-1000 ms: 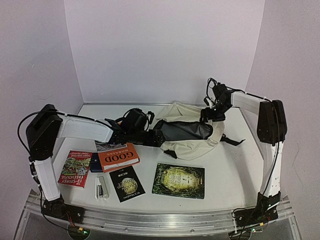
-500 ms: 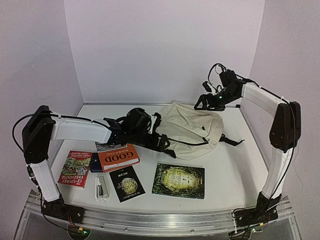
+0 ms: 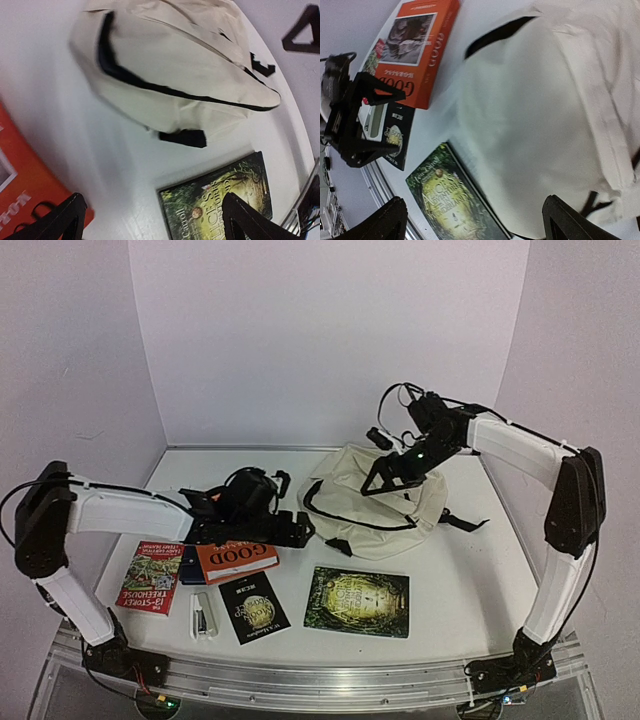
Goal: Pack the student bag
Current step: Pick up the book from the center of the board.
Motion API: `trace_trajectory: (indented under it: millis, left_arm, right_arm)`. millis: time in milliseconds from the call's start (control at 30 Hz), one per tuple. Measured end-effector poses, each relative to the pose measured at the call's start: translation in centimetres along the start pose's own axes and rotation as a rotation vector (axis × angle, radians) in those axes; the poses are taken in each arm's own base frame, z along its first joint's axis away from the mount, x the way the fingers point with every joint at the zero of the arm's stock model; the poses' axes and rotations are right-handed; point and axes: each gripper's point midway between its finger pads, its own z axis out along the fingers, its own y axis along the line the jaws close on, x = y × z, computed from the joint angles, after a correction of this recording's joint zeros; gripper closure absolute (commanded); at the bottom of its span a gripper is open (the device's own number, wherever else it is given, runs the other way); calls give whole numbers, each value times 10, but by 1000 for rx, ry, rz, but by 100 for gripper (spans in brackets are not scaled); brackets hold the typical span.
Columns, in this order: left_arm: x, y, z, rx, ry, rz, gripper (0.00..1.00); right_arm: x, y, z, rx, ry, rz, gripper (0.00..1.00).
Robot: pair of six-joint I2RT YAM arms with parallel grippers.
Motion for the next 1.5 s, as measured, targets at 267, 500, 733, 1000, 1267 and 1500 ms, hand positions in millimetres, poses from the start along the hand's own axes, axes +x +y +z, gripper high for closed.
trace_trajectory:
  millis: [267,500,733,1000,1267,1500]
  left_arm:
    - [-9,69,-96,-213,-228,-338,2]
    - [15,114,-120,-428,-248,-507,3]
    - [38,146,-146,-555,-276,-631,9]
    - [57,171,-139,-580,-275,-707,28]
    - [55,180,-114,-525,-273,-756,43]
    - [49,185,-102,-482,-288,-803,42]
  right_arm:
    - [-23,78,77,-151,62,-101,8]
    - [-5,97,153,-194,165,-54,17]
    - [-1,105,193,-201,180,-13,19]
    - [0,93,221,-187,174,32,20]
    - [-1,88,228,-176,162,36,22]
    - [-3,89,230,-179,149,32,23]
